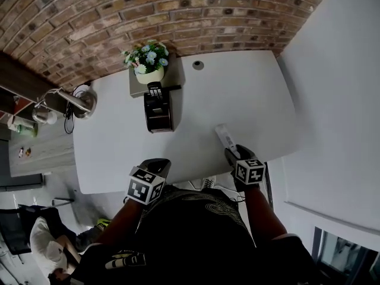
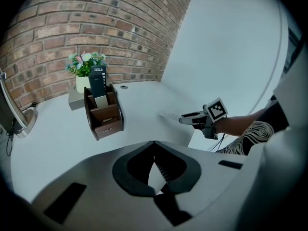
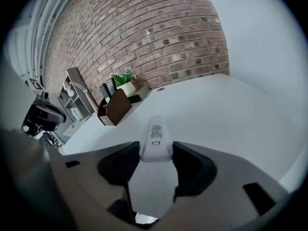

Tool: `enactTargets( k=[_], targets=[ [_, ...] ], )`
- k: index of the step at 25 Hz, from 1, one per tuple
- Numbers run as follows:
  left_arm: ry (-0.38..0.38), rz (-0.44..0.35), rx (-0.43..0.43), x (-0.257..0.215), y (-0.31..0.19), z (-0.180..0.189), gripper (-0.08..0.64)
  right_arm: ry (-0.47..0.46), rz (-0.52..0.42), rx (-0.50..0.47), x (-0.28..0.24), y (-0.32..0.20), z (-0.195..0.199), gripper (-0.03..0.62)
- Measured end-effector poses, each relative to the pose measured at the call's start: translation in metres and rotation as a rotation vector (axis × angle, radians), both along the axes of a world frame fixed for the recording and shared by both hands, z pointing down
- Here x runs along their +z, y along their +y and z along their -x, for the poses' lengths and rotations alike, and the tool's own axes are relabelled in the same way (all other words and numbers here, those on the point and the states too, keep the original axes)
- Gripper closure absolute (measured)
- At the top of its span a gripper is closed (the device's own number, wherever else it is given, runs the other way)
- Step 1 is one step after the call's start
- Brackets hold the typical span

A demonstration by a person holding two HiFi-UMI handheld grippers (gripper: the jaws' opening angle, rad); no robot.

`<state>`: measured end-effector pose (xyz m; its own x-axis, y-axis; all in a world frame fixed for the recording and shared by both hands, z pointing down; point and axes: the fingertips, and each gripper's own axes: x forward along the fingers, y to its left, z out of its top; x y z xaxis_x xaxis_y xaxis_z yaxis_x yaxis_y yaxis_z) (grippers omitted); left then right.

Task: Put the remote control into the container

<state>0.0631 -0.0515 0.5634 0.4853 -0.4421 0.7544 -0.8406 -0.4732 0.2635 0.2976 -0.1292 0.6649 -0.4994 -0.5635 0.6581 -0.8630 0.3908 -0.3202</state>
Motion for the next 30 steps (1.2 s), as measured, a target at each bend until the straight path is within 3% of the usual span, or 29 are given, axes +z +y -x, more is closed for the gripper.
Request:
enactTargets(
  k=[5,14,30],
  targets=[
    [0.008,-0.007,-0.004,-0.003,0.007,0.017,0.554,-0.080,-0.014,0.010,-0.021,-0.001,0.036,0.370],
    [0.023,-0.027,-0.036,-0.007,0.005,0.045,0.554,-0.141,-0.048,-0.030,-0.053,0.005,0.077,0.370],
    [0.054,-0.048,-0.069,-0.011,-0.001,0.073,0.554,-0.112,-0.067,-0.156,-0.071,0.003,0.127,0.371]
  ],
)
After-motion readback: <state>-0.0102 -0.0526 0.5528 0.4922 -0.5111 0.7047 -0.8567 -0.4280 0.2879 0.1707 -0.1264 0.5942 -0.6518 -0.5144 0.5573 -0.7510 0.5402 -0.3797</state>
